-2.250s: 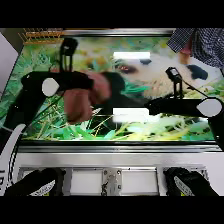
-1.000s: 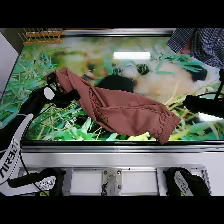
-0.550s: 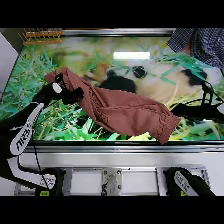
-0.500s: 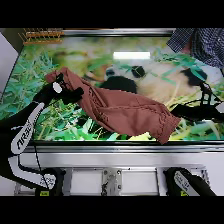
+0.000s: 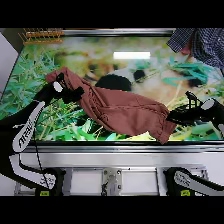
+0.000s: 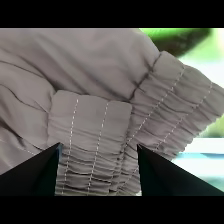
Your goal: Fold the clothes and pants, and hang the long-sleeved shirts on hangers.
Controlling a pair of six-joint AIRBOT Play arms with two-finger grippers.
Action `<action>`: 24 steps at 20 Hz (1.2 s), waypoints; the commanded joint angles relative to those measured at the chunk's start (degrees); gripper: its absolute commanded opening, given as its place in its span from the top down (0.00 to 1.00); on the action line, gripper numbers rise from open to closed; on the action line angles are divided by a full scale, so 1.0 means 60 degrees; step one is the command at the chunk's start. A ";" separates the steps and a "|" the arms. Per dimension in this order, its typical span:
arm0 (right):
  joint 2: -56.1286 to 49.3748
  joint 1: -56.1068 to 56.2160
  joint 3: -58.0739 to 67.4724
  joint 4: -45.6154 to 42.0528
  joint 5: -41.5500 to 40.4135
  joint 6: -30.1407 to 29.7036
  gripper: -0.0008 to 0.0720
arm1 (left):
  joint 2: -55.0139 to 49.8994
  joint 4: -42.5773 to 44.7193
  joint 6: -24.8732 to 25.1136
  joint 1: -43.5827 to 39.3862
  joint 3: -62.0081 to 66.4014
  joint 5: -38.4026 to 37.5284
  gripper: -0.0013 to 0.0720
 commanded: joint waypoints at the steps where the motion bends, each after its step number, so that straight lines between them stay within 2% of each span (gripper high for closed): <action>1: -0.0117 0.0011 0.0015 0.0226 -0.0415 -0.0007 0.68 | 0.0189 0.0000 0.0000 0.0015 0.0011 -0.0018 0.97; 2: 0.0029 0.0011 0.0022 0.0226 -0.0506 -0.0004 0.92 | 0.0408 0.0029 0.0004 0.0029 0.0011 0.0076 0.97; 3: 0.0244 0.0011 0.0044 0.0222 -0.0605 0.0000 0.96 | 0.0703 0.0022 0.0004 0.0087 0.0011 0.0233 0.98; 8: 0.2233 -0.0022 0.1384 0.0102 -0.0623 -0.0004 0.96 | 0.3195 0.0015 0.0237 0.0729 0.0011 0.0696 0.97; 13: 0.4896 -0.0022 0.3697 0.0109 -0.0656 0.0004 0.96 | 0.7311 0.0022 0.0969 0.1359 0.0011 0.0718 0.97; 19: 0.7479 -0.0022 0.4426 0.0106 -0.0878 0.0040 0.96 | 1.1704 0.0026 0.0962 0.1617 0.0011 0.0725 0.98; 24: 0.8375 -0.0022 0.4426 -0.0040 -0.0867 0.0441 0.96 | 1.3165 0.0007 0.0947 0.1617 0.0011 0.1104 0.98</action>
